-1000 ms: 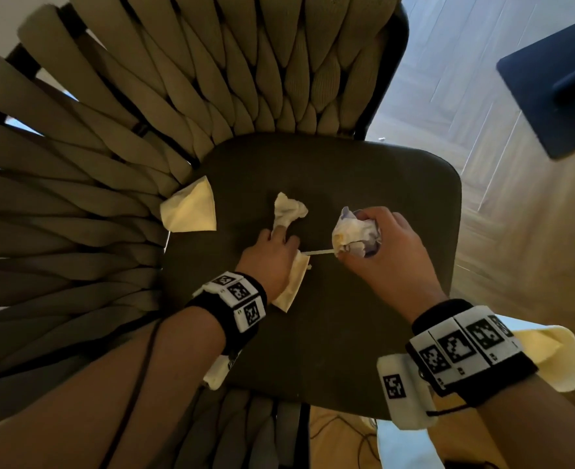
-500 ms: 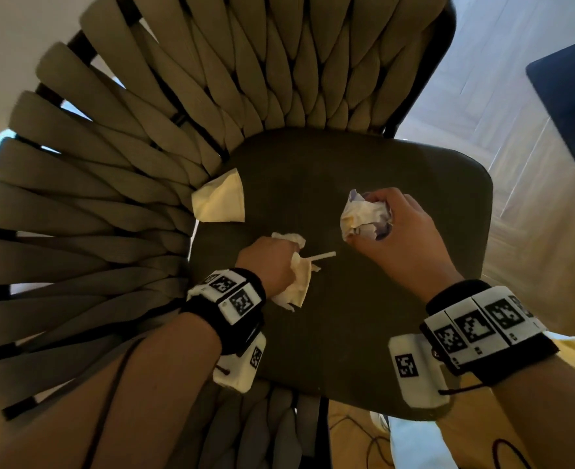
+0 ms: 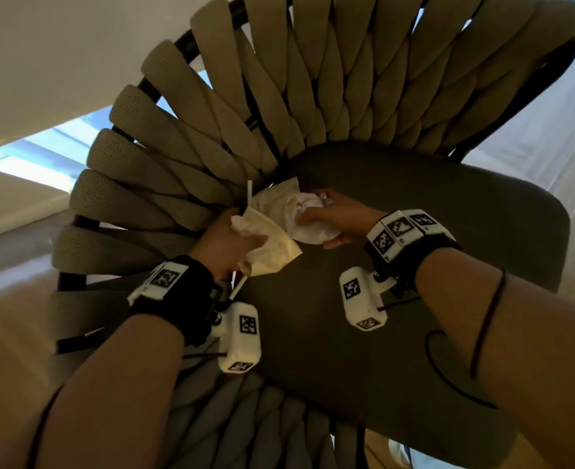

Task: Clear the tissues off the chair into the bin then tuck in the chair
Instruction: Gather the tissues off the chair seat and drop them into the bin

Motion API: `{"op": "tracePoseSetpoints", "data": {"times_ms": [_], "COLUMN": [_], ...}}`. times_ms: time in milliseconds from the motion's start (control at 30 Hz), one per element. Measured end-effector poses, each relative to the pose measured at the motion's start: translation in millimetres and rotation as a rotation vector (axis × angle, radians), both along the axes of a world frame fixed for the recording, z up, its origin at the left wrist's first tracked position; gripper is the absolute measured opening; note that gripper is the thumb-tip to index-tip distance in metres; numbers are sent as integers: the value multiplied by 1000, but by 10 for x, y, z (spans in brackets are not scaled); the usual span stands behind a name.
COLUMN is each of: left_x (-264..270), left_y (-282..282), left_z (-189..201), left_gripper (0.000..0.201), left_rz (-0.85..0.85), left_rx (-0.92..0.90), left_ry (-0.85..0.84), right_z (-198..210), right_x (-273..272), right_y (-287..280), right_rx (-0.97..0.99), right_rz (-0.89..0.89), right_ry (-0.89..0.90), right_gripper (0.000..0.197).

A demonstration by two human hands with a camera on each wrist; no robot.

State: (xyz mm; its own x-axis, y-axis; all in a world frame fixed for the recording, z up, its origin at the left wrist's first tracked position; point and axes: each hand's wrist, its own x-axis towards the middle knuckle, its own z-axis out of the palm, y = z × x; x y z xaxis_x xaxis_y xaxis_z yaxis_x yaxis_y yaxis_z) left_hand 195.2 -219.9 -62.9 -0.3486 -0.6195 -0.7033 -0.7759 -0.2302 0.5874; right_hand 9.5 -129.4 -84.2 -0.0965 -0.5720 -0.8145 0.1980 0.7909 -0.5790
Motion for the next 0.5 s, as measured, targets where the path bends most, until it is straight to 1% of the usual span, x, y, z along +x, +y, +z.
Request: {"op": "tracePoseSetpoints", "data": {"times_ms": [67, 133, 167, 200, 267, 333, 400, 433, 500], "left_x": [-60, -143, -185, -209, -192, -144, -111, -117, -159], "left_y": [-43, -38, -25, -6, -8, -12, -9, -5, 11], "left_z": [-116, -199, -225, -237, -284, -263, -226, -212, -173], "left_gripper": [56, 50, 47, 46, 50, 50, 56, 57, 49], "left_rz": [12, -59, -120, -165, -156, -163, -238, -280, -359], "left_rx": [84, 178, 191, 178, 151, 144, 116, 101, 56], "left_ry": [-28, -41, -49, -55, -47, -2, 22, 22, 39], "right_z": [-51, -60, -59, -47, -22, -2, -3, -9, 7], "right_x": [-53, -140, -184, -218, -249, -226, -193, -184, -177], "right_y": [-24, -19, -26, -31, -43, -69, -79, -74, -39], "right_rx": [67, 112, 122, 130, 143, 145, 129, 121, 105], "right_rz": [-11, 9, 19, 23, 30, 38, 38, 24, -15], "right_ry": [-46, -94, -118, -141, -188, -229, -266, -287, -319], "right_gripper": [66, 61, 57, 52, 43, 41, 40, 36, 23]}}
